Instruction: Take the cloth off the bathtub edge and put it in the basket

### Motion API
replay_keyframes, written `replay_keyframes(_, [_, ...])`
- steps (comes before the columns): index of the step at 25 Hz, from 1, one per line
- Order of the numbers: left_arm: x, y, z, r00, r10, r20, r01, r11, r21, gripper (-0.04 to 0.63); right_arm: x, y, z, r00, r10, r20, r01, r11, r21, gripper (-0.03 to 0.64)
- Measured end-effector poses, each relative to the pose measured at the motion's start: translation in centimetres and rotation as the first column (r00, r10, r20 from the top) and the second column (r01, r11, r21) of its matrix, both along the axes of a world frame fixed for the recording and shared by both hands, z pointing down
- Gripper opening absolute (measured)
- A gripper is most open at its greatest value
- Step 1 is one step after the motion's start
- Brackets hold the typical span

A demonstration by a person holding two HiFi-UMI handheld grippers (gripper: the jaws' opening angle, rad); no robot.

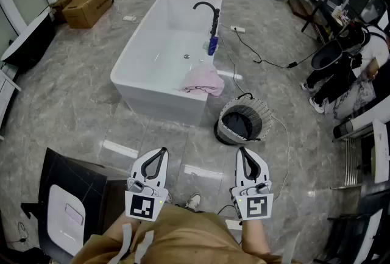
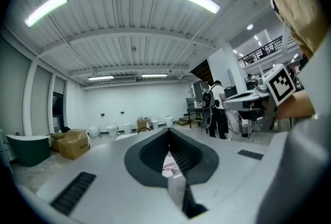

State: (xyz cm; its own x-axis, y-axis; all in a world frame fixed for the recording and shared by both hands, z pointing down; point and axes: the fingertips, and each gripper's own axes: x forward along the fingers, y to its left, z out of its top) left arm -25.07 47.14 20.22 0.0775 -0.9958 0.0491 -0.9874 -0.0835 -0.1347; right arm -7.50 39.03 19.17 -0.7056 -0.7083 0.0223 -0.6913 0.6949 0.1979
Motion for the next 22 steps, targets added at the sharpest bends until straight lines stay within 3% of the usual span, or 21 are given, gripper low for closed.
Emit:
replay_keyframes(10, [-1.1,1.3,0.2,1.000,-0.015,-0.003,0.015,1.000,-0.003,0.006,-1.7,1.4,0.0,1.000,-0.023,-0.021,0.023,1.000,0.005,0.006])
replay_keyframes(17, [0.4,0.7,0.4,1.000,-0.017,-0.005,0.017,1.000,-0.018,0.006,0.5,0.3,0.4,1.000,0.015,-0.004,-0.015,1.000,-0.004,0.006])
replay_keyframes(22, [1.9,0.2,0.7,0.999,-0.040,-0.010,0.040,0.999,-0.023,0.007,2.2,-0.2,1.2,1.000,-0.007,-0.026,0.008,1.000,0.021,0.006])
